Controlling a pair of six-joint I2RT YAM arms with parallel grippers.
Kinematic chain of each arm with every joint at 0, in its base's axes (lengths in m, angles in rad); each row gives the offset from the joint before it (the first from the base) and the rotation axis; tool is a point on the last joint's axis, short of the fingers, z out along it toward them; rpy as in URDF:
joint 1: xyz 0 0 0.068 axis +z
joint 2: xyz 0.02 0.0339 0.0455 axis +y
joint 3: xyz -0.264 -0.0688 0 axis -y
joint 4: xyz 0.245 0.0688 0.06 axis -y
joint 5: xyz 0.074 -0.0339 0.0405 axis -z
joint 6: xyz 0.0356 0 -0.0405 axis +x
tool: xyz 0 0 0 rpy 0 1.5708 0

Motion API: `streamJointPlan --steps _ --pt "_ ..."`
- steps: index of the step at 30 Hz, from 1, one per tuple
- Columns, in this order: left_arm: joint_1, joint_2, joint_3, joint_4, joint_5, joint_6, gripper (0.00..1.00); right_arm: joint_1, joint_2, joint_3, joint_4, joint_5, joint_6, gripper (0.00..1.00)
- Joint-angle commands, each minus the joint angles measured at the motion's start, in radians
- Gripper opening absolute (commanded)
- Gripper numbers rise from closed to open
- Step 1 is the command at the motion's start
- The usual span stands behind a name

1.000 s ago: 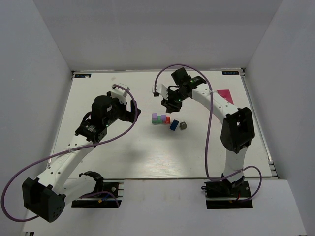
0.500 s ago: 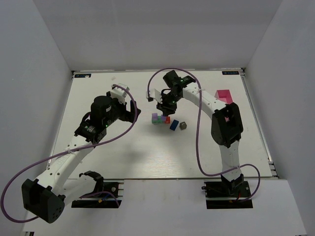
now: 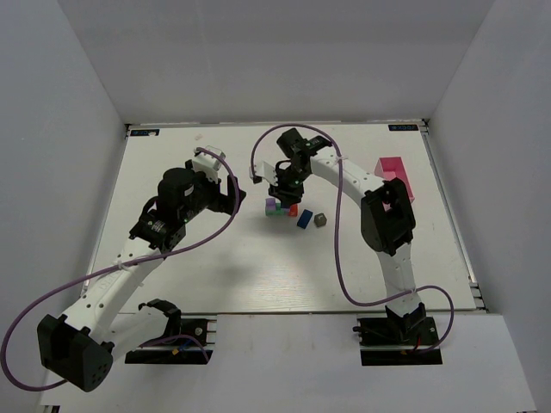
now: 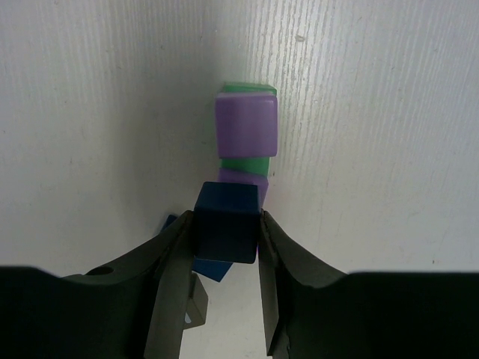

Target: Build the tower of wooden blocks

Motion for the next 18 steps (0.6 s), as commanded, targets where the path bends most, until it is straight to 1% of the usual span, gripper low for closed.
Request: streamJointPlan --steps 1,5,11,14,16,18 --pt "0.009 -0.027 0.017 -0.005 0.008 0.006 0.99 0.008 0.008 0.049 -0.018 0.005 0.000 0.17" --pt "0.009 -0.027 0.017 -0.005 0.018 0.006 0.99 0.011 0.016 0.050 -0.020 0.009 0.002 0.20" --pt "0.009 -0.027 0.017 -0.005 0.018 0.006 0.99 0.014 0.019 0.053 -0.020 0.014 0.002 0.21" --pt "0.009 -0.027 0.017 -0.005 0.018 0.006 0.99 0.016 0.024 0.055 -0.020 0.020 0.005 0.24" --pt "0.009 -0.027 0.017 -0.005 0.018 0.006 0.99 0.017 0.024 0.055 -0.018 0.022 0.005 0.24" --pt "0.009 -0.027 0.017 -0.005 0.018 0.006 0.99 0.017 0.024 0.053 -0.020 0.023 0.005 0.27"
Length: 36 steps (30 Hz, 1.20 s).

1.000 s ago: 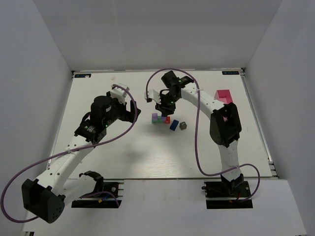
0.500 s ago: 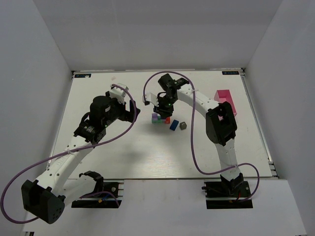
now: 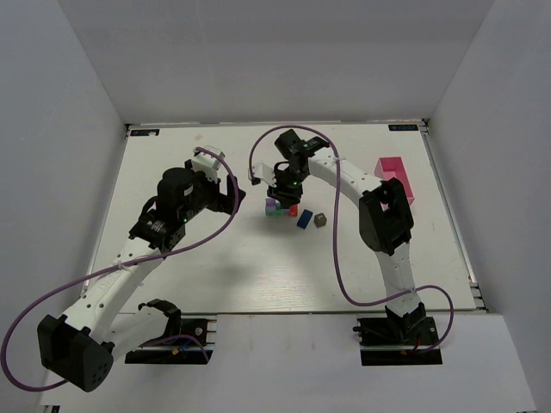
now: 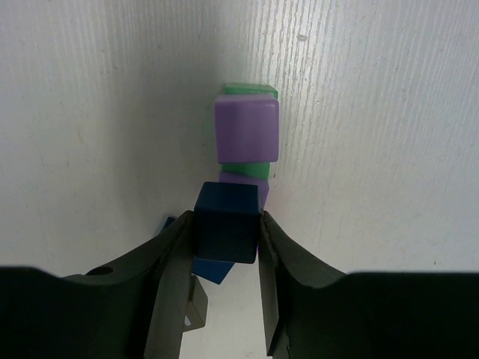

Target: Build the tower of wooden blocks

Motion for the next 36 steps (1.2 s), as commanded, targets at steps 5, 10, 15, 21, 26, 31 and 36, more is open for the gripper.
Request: streamJointPlan --steps 5,10,15,21,26,31,36 --pt "0.004 -0.027 0.017 -0.005 0.013 0.006 0.99 0.005 0.012 0.047 -0.014 0.005 0.002 0.30" --pt "0.004 -0.027 0.017 -0.005 0.013 0.006 0.99 0.005 0.014 0.046 -0.011 0.011 0.002 0.32" --pt "0.004 -0.027 0.017 -0.005 0.013 0.006 0.99 0.008 0.011 0.040 -0.012 0.017 0.002 0.34" --pt "0.004 -0.027 0.017 -0.005 0.013 0.006 0.99 0.005 0.011 0.038 -0.009 0.014 0.003 0.42" --pt "0.004 -0.027 0.017 -0.005 0.013 0.006 0.99 0.006 0.011 0.035 -0.006 0.013 0.002 0.47" --pt "0.004 -0.027 0.017 -0.005 0.013 0.006 0.99 0.006 0.006 0.034 -0.009 0.008 0.003 0.55" --pt "0.004 -0.027 0.017 -0.005 0.013 0.006 0.99 0.008 -0.007 0.026 -0.002 0.003 0.010 0.90"
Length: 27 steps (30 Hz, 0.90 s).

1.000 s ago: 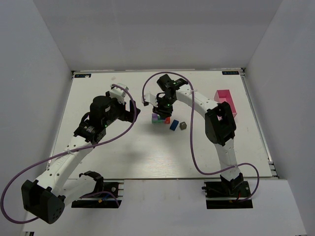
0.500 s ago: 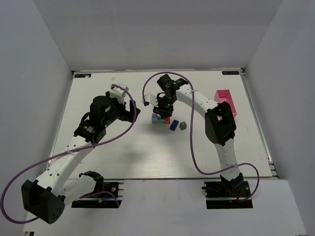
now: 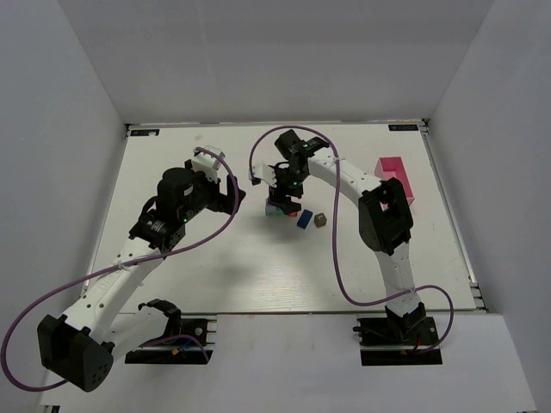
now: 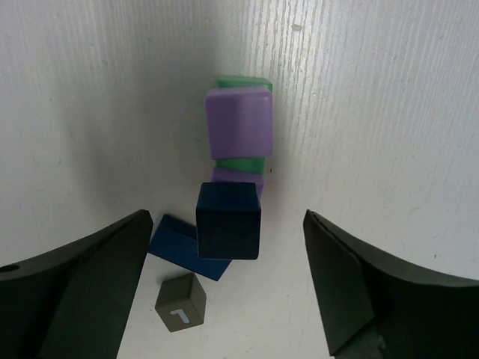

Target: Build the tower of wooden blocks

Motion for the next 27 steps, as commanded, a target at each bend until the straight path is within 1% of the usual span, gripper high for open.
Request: streamJointPlan --steps 1,6,12,16,17,18,19,20,21,22,23,24,25,26,27 --pt "0.004 -0.027 0.017 -0.005 0.013 0.006 0.99 0.005 -0.018 0.024 0.007 -0.020 -0.004 0.90" --pt "0.004 -0.027 0.017 -0.005 0.004 0.006 0.99 0.001 -0.102 -0.031 0.061 -0.024 0.008 0.90" --pt "0.004 -0.027 0.017 -0.005 0.004 0.006 0.99 -0.002 -0.213 -0.095 0.072 -0.032 0.031 0.90" --pt "0.004 -0.027 0.008 -0.005 0.004 0.015 0.99 -0.004 -0.392 -0.193 0.128 0.002 0.068 0.90" --pt "0.004 -0.027 0.008 0.004 0.004 0.015 0.99 -0.004 -0.456 -0.271 0.145 0.025 0.077 0.90" --pt "0.004 -0.027 0.008 0.004 0.004 0.015 0.99 -0.019 -0.486 -0.302 0.218 0.061 0.104 0.90" --pt "0.004 -0.027 0.008 0.004 0.004 0.015 0.99 -0.006 -0.518 -0.334 0.252 0.078 0.134 0.90" --pt "0.004 -0.027 0.008 0.004 0.004 0.015 0.99 -0.006 -0.620 -0.482 0.284 0.141 0.173 0.90" --pt "0.004 -0.027 0.008 0.004 0.004 0.015 0.99 -0.009 -0.658 -0.526 0.368 0.154 0.190 0.90" --pt "0.004 -0.027 -0.001 0.013 0.004 0.015 0.99 -0.010 -0.693 -0.567 0.418 0.169 0.216 0.90" --pt "0.004 -0.027 -0.001 0.022 0.004 0.015 0.99 -0.015 -0.803 -0.707 0.464 0.242 0.267 0.90" --pt "0.004 -0.027 -0.010 0.022 0.016 0.015 0.99 -0.019 -0.840 -0.753 0.589 0.255 0.289 0.90" --pt "0.004 -0.016 -0.010 0.034 0.017 0.015 0.99 -0.019 -0.871 -0.794 0.611 0.252 0.298 0.90" --pt "0.004 -0.016 -0.021 0.050 0.044 0.015 0.99 -0.024 -0.962 -0.889 0.628 0.244 0.292 0.90" --pt "0.004 -0.007 -0.021 0.050 0.055 0.015 0.97 -0.025 -0.986 -0.910 0.656 0.235 0.292 0.90"
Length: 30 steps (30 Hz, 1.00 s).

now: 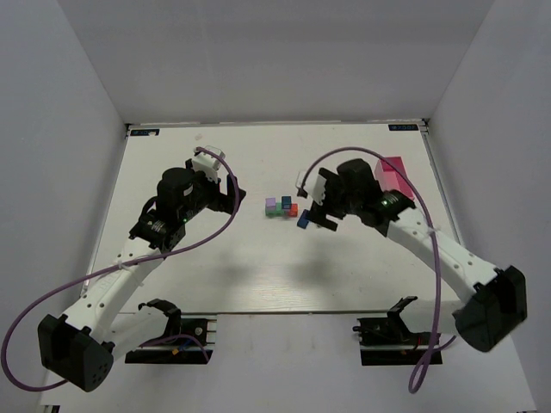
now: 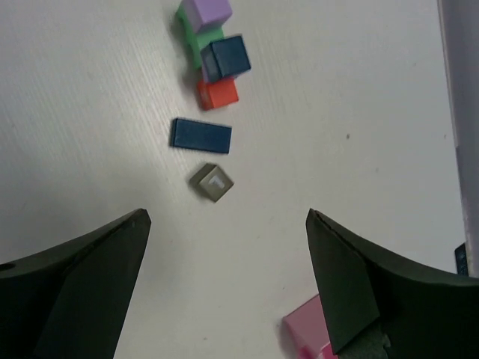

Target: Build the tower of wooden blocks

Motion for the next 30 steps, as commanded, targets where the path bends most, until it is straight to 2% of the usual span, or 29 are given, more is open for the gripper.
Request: streamJointPlan --steps 1,2,4,5,6,7,9,10,11,13,15,16,19,20,22,23,26,27,30 --pt "0.004 -0.007 -0.026 0.045 0.054 0.008 0.96 -0.018 -0.122 -0.127 0.176 0.022 0.061 0.90" --pt "0.004 0.016 -0.026 0.054 0.086 0.008 0.94 -0.021 -0.131 -0.142 0.173 0.012 0.047 0.88" --pt "0.004 0.039 -0.026 0.054 0.108 0.018 0.81 -0.038 -0.162 -0.194 0.167 -0.040 0.032 0.74" --pt "0.004 0.053 -0.017 0.054 0.139 0.018 0.76 -0.041 -0.163 -0.204 0.170 -0.052 0.024 0.64" --pt "0.004 0.085 -0.017 0.043 0.156 0.030 0.69 -0.058 -0.163 -0.211 0.170 -0.066 0.019 0.44" --pt "-0.005 0.103 0.014 0.031 0.191 0.031 0.50 -0.061 -0.157 -0.221 0.176 -0.080 0.016 0.34" --pt "-0.023 0.137 0.064 -0.004 0.237 0.064 0.37 -0.081 -0.134 -0.215 0.186 -0.060 0.033 0.23" --pt "-0.023 0.163 0.074 -0.004 0.315 0.064 0.25 -0.102 -0.113 -0.198 0.202 -0.036 0.100 0.17" --pt "-0.023 0.163 0.074 -0.004 0.337 0.064 0.22 -0.108 -0.096 -0.195 0.222 -0.016 0.126 0.16" --pt "-0.045 0.178 0.095 0.026 0.393 0.064 0.22 -0.139 -0.067 -0.175 0.236 0.056 0.210 0.19" --pt "-0.070 0.229 0.135 0.037 0.415 0.073 0.30 -0.170 -0.054 -0.153 0.232 0.129 0.255 0.25" --pt "-0.083 0.249 0.155 0.028 0.415 0.074 0.36 -0.206 -0.059 -0.132 0.226 0.191 0.341 0.34" --pt "-0.149 0.345 0.230 0.014 0.414 0.074 0.47 -0.260 -0.100 -0.104 0.199 0.158 0.439 0.40" --pt "-0.172 0.376 0.274 0.005 0.404 0.074 0.53 -0.266 -0.107 -0.100 0.171 0.106 0.456 0.38" --pt "-0.242 0.472 0.319 -0.021 0.352 0.084 0.55 -0.291 -0.125 -0.063 0.150 0.055 0.510 0.35" --pt "-0.264 0.506 0.342 -0.033 0.329 0.084 0.55 -0.302 -0.133 -0.057 0.125 0.041 0.519 0.23" --pt "-0.345 0.644 0.446 -0.078 0.227 0.107 0.58 -0.329 -0.160 -0.064 0.124 0.043 0.545 0.04" --pt "-0.362 0.678 0.466 -0.089 0.176 0.107 0.65 -0.340 -0.166 -0.069 0.127 0.043 0.542 0.04" --pt "-0.405 0.790 0.532 -0.119 0.098 0.118 0.67 -0.362 -0.200 -0.081 0.130 0.037 0.541 0.02"
